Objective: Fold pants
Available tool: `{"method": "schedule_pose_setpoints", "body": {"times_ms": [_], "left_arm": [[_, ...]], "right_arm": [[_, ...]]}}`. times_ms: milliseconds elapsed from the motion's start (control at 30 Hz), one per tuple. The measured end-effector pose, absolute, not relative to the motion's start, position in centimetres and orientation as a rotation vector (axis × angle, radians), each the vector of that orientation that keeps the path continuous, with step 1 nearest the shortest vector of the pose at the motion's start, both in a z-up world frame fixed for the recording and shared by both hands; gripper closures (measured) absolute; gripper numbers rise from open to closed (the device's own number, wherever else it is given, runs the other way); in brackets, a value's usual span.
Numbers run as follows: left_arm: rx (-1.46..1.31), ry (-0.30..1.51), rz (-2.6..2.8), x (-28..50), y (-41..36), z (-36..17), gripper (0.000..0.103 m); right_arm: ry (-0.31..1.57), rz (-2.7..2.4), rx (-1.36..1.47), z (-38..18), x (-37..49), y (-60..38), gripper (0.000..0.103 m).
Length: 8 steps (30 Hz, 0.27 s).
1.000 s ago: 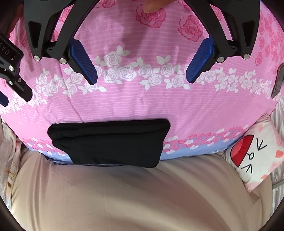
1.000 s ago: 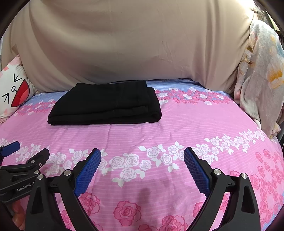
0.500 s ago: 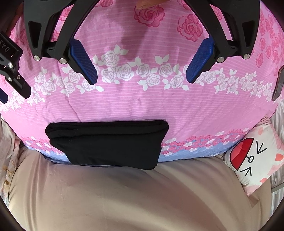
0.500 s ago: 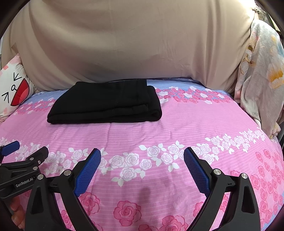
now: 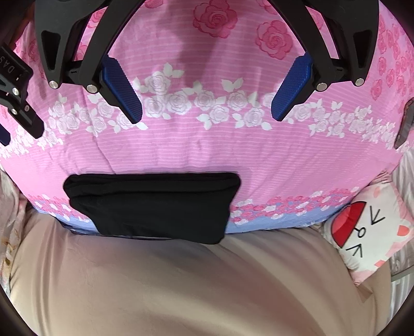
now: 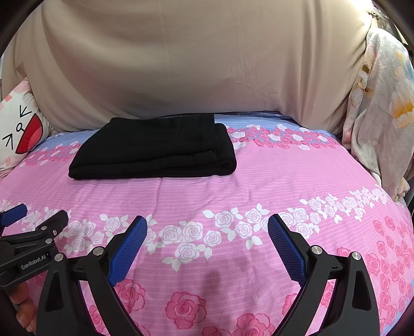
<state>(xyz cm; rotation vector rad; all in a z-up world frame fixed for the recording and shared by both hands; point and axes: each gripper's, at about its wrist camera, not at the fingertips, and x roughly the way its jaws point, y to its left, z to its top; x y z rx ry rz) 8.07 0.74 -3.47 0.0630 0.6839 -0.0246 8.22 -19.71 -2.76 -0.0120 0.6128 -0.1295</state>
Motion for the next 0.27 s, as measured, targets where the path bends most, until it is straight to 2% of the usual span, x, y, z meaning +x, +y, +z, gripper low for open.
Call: {"method": "schedule_pose_setpoints", "body": {"times_ms": [267], "left_arm": [[0.065, 0.688, -0.035, 6.9, 1.0, -2.3, 0.005]], "right_arm": [[0.619, -0.135, -0.011, -2.9, 8.1, -19.7, 0.011]]}}
